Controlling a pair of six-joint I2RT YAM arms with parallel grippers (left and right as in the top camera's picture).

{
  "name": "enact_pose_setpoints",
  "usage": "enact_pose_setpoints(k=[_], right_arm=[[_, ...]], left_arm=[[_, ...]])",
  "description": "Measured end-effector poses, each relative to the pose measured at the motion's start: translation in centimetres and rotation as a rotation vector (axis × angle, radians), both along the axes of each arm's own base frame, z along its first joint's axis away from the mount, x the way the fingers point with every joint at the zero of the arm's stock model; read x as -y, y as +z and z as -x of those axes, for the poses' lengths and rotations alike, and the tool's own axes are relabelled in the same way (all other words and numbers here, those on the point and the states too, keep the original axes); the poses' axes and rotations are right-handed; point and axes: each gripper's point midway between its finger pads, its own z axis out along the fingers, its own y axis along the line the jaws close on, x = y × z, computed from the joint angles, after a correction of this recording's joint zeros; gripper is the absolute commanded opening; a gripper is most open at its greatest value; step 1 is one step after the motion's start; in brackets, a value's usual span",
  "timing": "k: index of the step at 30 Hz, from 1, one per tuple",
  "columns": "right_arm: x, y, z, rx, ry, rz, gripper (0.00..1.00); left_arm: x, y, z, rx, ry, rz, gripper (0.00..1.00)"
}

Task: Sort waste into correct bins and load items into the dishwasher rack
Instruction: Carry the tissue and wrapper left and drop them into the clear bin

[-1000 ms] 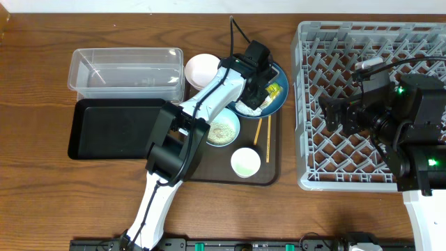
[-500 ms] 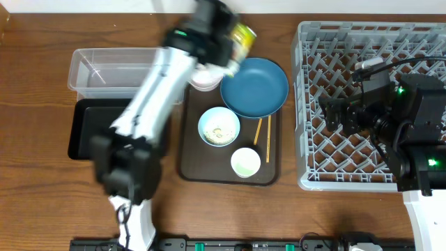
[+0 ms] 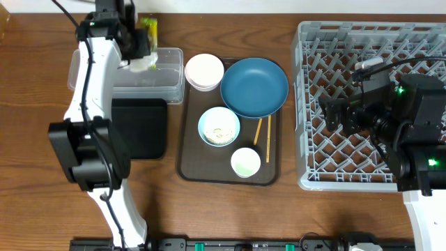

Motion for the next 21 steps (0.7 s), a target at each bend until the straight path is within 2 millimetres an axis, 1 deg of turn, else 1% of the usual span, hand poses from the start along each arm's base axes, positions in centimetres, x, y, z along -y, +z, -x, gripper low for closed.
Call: enact_pose_setpoints(k=[3, 5, 6, 7, 9, 10, 12, 15, 21], right_arm=[[0.0, 0.0, 0.0, -0.001, 0.0, -0.003, 0.99], [0.0, 0.0, 0.0, -0.001, 0.001, -0.004, 0.99], [0.0, 0.0, 0.0, -0.001, 0.001, -0.004, 0.99], [0.0, 0.0, 0.0, -0.001, 0.001, -0.004, 0.99], [0.0, 0.0, 0.0, -0.001, 0.001, -0.004, 0.99], [0.0, 0.0, 0.0, -0.001, 0.001, -0.004, 0.99], [0.0, 0.0, 0.0, -0.001, 0.001, -0.004, 0.99], [-0.1, 0.0, 0.0, -0.001, 0.001, -0.004, 0.99], [-0.1, 0.0, 0.0, -0.001, 0.001, -0.004, 0.99]], left_arm=[[-1.1, -2.2, 0.5, -0.059, 0.062, 0.022, 0.06], [-1.7, -2.9, 0.6, -0.074, 0.101, 0.034, 0.07], [-1.9, -3.0, 0.7, -0.078, 0.122, 0.04, 0.13], [-2.1, -3.1, 0.7, -0.079, 0.133, 0.042, 0.24], [-2.2, -3.1, 0.7, -0.079, 0.151, 0.046, 0.42], [-2.2, -3.1, 0.7, -0.079, 0.16, 0.05, 0.49], [-2.3, -3.1, 0.8, -0.082, 0.172, 0.05, 0.56], [-2.2, -3.2, 1.1, -0.094, 0.185, 0.055, 0.6], [-2.3, -3.3, 1.2, -0.101, 0.189, 0.054, 0.62]])
